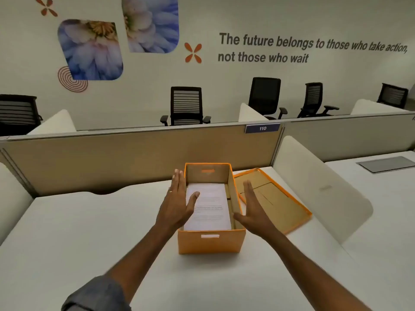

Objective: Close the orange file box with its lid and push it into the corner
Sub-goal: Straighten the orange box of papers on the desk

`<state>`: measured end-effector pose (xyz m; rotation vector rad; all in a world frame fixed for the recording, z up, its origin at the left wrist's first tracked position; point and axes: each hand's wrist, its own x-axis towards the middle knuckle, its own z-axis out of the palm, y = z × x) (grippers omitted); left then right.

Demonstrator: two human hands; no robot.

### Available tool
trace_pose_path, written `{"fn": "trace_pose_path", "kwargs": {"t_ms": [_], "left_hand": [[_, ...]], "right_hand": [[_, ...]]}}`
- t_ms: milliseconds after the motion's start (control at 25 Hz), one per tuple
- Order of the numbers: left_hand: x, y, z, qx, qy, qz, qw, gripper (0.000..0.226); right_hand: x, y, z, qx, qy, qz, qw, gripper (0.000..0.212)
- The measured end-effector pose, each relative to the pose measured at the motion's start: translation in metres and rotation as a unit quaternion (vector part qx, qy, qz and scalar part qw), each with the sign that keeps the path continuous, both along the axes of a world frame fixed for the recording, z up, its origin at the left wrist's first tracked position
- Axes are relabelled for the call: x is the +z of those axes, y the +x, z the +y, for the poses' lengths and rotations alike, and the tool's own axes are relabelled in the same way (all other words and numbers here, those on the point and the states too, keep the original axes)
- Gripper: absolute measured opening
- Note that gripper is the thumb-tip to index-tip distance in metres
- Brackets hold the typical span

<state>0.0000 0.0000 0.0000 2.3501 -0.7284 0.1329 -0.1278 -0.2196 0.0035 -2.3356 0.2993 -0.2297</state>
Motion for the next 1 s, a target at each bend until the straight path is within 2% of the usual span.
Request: {"fn": "trace_pose_path", "kwargs": {"t_ms": [160,240,280,360,520,600,720,840,1000], "left_hand": [[-0.045,0.006,0.001,-0.009,0.016,0.225,0.974,0.107],[-0.067,0.003,0.002,0.003,0.026,0.275,0.961,0.110],[-0.075,0.004,0.003,0.003,0.019,0.285,0.958,0.106],[-0.082,0.007,0.007,0.012,-0.006,0.300,0.954,0.092],[-0.091,0.012,0.007,0.027,-0.021,0.333,0.942,0.069],[-0.093,0.012,0.007,0.056,-0.020,0.338,0.939,0.059],[-0.093,0.005,0.013,0.106,-0.040,0.339,0.934,0.041],[-0.085,-0.012,0.026,0.108,-0.088,0.351,0.926,0.046],[-0.086,-0.057,0.052,0.119,-0.123,0.316,0.933,0.046]], "right_hand": [[-0.039,-0.001,-0.019,0.006,0.136,0.068,0.988,0.105],[-0.062,0.001,-0.027,-0.037,0.196,0.126,0.972,0.120],[-0.072,0.003,-0.032,-0.055,0.230,0.147,0.960,0.124],[-0.081,0.007,-0.036,-0.072,0.267,0.161,0.947,0.120],[-0.096,0.012,-0.043,-0.047,0.281,0.146,0.947,0.072],[-0.099,0.011,-0.042,-0.055,0.256,0.132,0.956,0.062],[-0.097,0.008,-0.038,-0.053,0.241,0.114,0.962,0.061],[-0.092,-0.003,-0.033,-0.051,0.257,0.104,0.959,0.062],[-0.095,-0.032,-0.012,-0.062,0.295,0.098,0.949,0.063]]}}
